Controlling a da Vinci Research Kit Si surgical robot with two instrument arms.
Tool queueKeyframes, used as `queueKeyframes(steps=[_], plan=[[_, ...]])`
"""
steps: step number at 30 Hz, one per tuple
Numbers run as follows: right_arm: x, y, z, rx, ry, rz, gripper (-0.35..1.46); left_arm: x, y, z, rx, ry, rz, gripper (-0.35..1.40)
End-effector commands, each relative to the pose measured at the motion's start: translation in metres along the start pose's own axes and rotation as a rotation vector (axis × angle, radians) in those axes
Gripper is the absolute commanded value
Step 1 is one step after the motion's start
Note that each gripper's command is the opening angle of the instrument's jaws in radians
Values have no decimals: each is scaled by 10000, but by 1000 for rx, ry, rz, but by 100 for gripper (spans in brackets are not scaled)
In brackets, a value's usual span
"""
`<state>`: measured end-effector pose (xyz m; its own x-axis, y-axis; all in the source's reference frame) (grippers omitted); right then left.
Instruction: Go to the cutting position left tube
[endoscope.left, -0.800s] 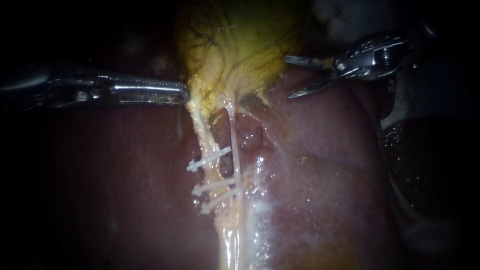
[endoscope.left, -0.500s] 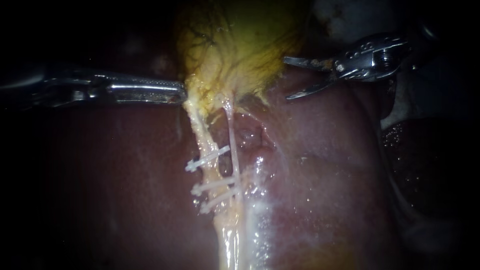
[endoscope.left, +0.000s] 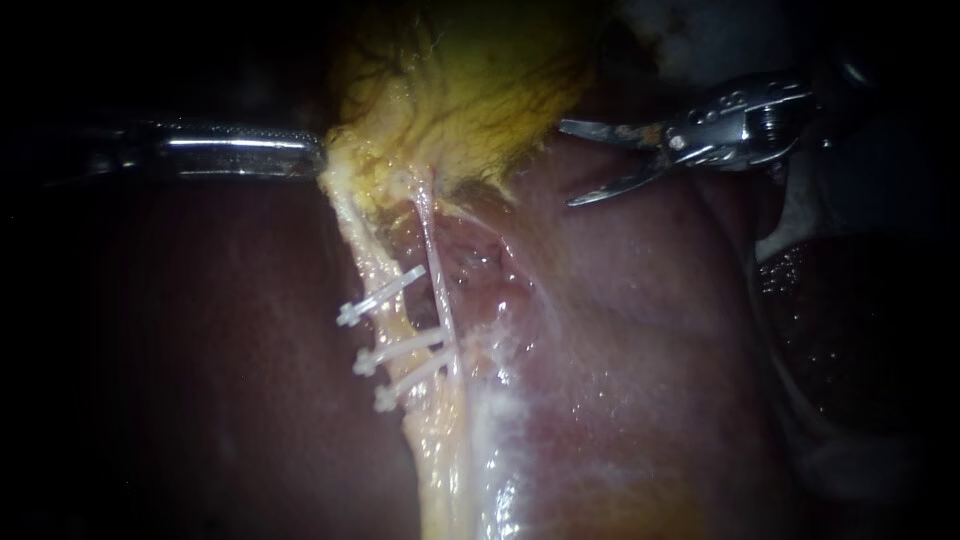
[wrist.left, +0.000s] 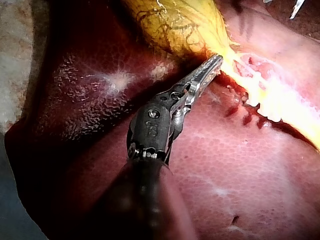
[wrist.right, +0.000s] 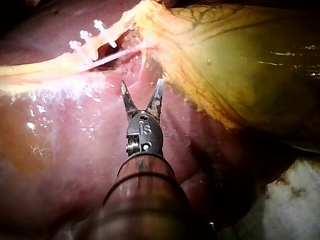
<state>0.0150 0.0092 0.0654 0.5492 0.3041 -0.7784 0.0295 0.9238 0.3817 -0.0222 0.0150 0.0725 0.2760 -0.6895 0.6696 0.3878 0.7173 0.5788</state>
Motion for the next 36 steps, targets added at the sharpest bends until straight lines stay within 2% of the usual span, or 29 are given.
queueKeyframes(steps=[1, 8, 16, 24, 30, 36], plan=[[2, -3, 2, 23, 12, 20, 136, 0, 0, 0, -1, 0, 0, -35], [11, -24, 24, 135, 64, 82, 134, 0, 0, 0, -1, 0, 0, -35], [8, -54, 65, 254, 73, 135, 134, 0, -1, 0, -1, 0, 0, -35], [-10, -74, 106, 368, 59, 179, 131, 0, -2, 0, -2, 0, 0, -35], [-27, -87, 131, 423, 35, 211, 131, 0, -3, 0, -3, 0, 0, -35], [-47, -86, 149, 450, 11, 249, 131, -1, -4, 0, -4, 0, -1, -35]])
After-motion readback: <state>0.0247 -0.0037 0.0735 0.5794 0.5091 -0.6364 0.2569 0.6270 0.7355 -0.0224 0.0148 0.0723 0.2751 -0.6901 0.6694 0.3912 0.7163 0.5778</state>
